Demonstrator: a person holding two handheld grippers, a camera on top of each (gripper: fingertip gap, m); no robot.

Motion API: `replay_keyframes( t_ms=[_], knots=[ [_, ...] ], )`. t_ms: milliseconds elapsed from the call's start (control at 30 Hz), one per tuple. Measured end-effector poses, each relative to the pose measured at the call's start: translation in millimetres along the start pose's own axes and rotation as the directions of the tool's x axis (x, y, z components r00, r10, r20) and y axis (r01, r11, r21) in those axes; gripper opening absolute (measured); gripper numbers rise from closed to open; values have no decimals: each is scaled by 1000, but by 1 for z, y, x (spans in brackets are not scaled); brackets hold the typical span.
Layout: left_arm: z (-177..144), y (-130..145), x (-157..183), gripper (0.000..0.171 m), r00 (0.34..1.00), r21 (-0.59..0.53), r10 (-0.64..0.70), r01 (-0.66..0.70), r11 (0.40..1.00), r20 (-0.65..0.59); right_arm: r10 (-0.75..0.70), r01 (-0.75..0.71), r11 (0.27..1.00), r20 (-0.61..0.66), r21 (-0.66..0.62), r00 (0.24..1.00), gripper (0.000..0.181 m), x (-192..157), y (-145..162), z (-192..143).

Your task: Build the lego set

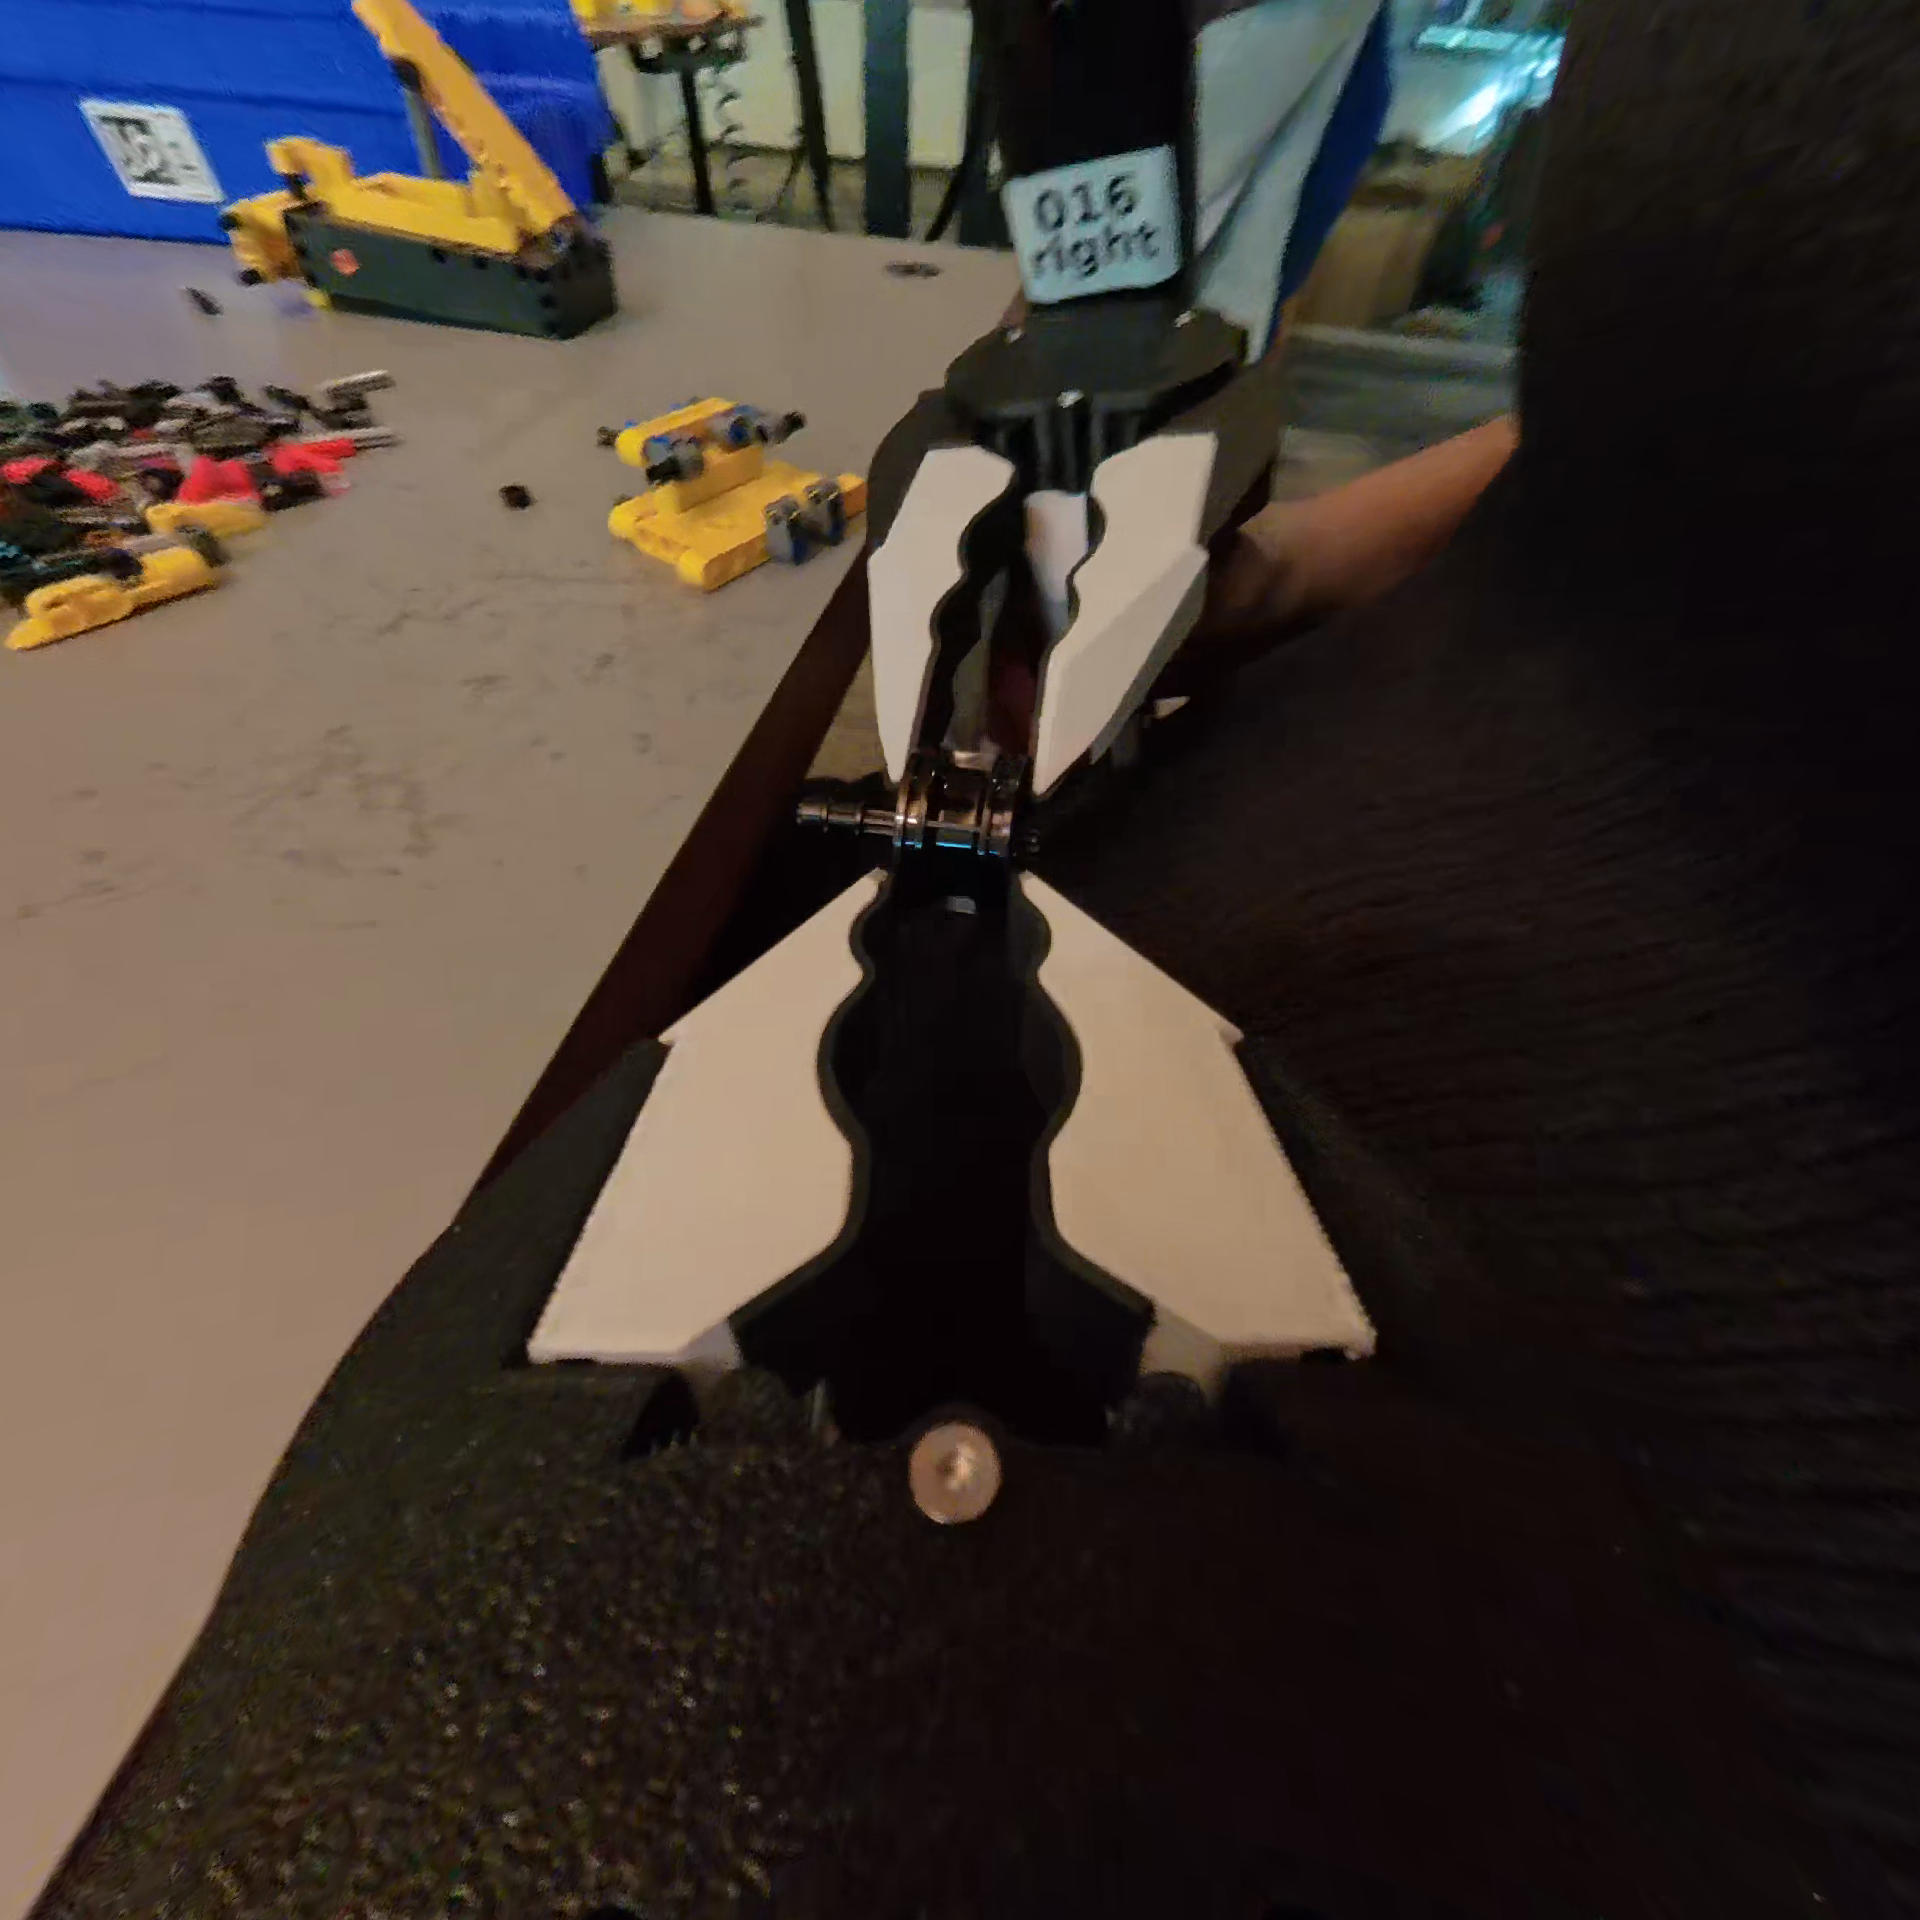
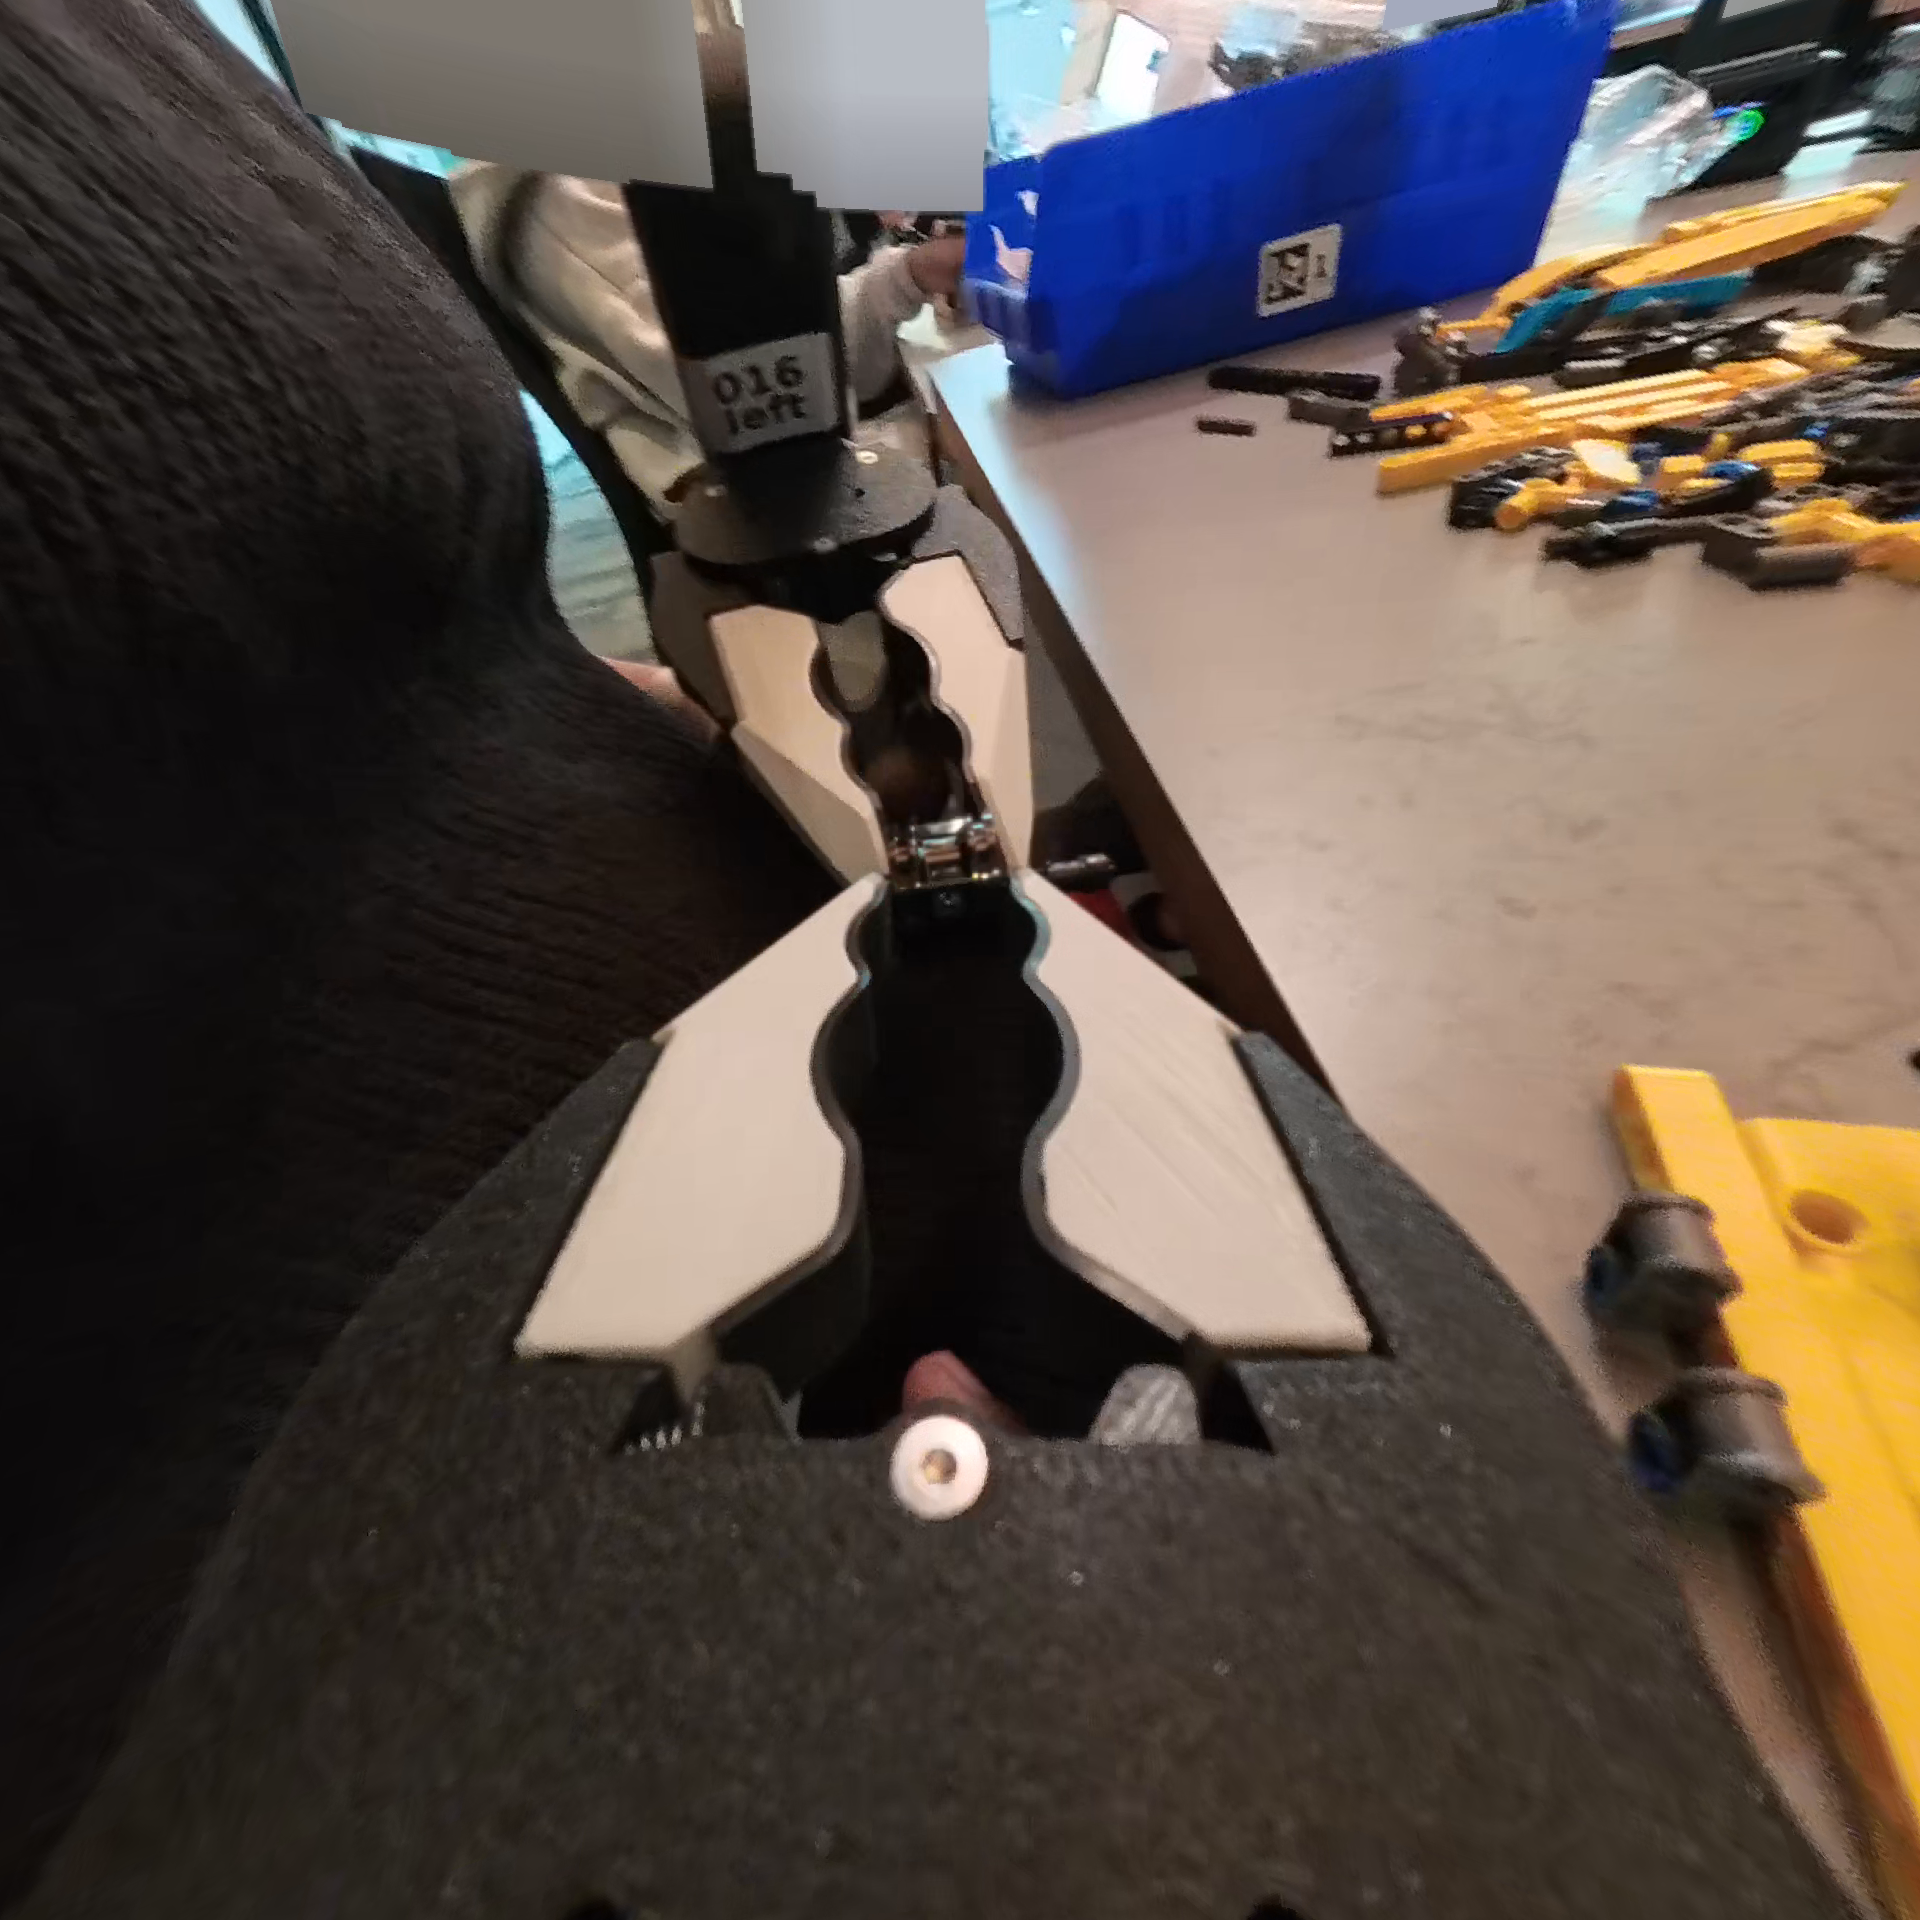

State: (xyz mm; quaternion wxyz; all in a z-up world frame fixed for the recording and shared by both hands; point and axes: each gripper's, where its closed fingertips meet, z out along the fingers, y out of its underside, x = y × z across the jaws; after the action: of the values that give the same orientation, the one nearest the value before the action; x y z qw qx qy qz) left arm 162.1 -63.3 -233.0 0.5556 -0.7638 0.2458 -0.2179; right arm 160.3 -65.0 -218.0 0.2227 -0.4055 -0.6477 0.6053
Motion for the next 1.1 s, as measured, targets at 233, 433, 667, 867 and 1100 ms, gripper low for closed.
replay_keyframes(
  t_ms=[233,433,667,867,1100],
  knots=[
    [3,8,-15,19,996,-19,-7,8,1000,84,-13,17,999,-123,32,992,21,16,4,5],
    [6,1,-14,19,994,43,-96,93,995,50,73,-60,991,-103,120,992,21,19,-1,0],
    [9,4,-14,19,993,27,-80,78,997,90,75,-66,993,-90,96,993,22,19,5,-2],
    [12,8,-15,19,993,-6,-40,41,999,109,-20,16,999,-105,-43,994,22,20,13,-5],
    [12,8,-15,19,994,-12,-37,38,999,106,-156,130,971,-120,-202,981,21,22,22,-7]
  ],
)
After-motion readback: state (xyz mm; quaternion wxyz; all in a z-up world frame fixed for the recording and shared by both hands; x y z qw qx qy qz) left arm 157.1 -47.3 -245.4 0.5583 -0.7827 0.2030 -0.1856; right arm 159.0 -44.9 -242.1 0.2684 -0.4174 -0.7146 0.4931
